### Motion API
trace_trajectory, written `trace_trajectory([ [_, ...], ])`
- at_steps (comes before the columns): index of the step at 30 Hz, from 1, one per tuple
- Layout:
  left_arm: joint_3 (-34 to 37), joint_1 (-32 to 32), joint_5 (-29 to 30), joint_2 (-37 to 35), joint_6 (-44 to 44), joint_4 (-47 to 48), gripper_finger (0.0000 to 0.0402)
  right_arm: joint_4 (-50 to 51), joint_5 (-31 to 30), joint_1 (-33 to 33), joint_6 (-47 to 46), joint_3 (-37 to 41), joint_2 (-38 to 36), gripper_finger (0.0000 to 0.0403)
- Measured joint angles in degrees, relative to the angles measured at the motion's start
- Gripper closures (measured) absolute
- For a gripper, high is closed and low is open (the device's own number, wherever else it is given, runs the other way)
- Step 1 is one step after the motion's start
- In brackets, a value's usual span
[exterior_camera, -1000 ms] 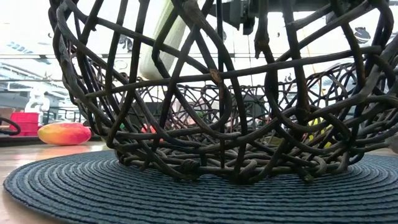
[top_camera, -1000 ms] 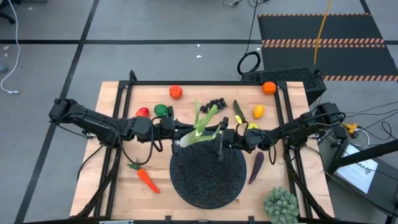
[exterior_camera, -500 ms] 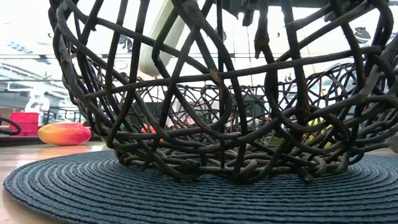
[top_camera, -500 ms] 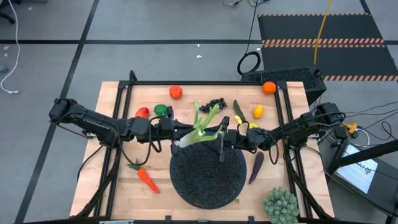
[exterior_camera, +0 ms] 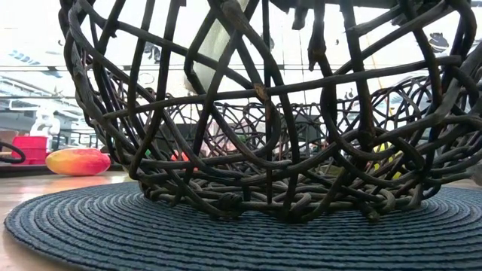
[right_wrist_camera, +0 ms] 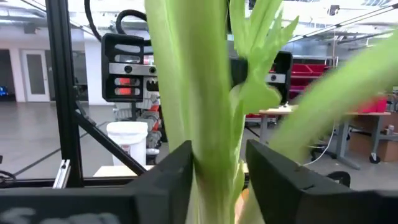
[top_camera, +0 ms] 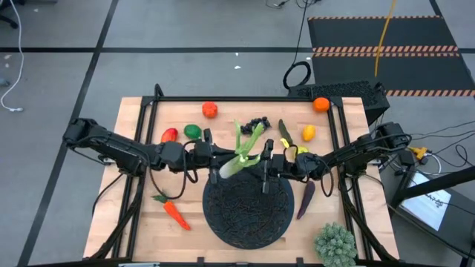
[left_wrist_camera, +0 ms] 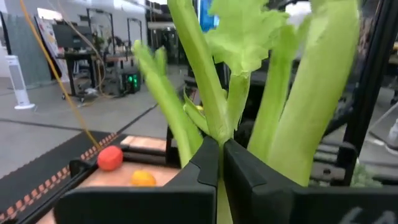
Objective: Build produce basket
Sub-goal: Put the green celery into the black mesh basket
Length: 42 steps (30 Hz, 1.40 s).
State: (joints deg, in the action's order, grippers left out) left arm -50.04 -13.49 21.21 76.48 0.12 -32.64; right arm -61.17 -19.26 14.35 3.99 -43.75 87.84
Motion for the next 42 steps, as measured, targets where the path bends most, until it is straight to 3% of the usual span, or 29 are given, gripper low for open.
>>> trace_trajectory([
  [8,0.0,0.2,-0.3,0.4,0.0,0.2,0.0370,-0.3,0.0,0.3,1.2,0.0,0.0,0.0388],
  [12,0.0,-1.0,-1.5,-0.3,0.6,2.4,0.0338,3.7,-0.5,2.6,1.5,-3.1,-0.4,0.0383],
  [20,-0.1,-2.6,0.8,-6.4,3.2,10.7,0.0197,38.5,-2.5,4.7,-3.0,-15.2,-2.1,0.0389],
  [26,-0.1,-3.8,5.8,-13.0,-0.7,25.9,0.0137,54.2,-3.2,5.2,-10.0,-20.5,-3.1,0.0387],
  [35,-0.1,-4.0,8.7,-19.4,-10.2,45.2,0.0156,59.6,-3.1,7.9,-18.0,-21.8,-6.1,0.0382],
  [42,-0.1,-3.9,10.6,-20.5,-11.3,51.0,0.0194,65.4,-3.2,10.5,-21.6,-21.7,-8.5,0.0381],
])
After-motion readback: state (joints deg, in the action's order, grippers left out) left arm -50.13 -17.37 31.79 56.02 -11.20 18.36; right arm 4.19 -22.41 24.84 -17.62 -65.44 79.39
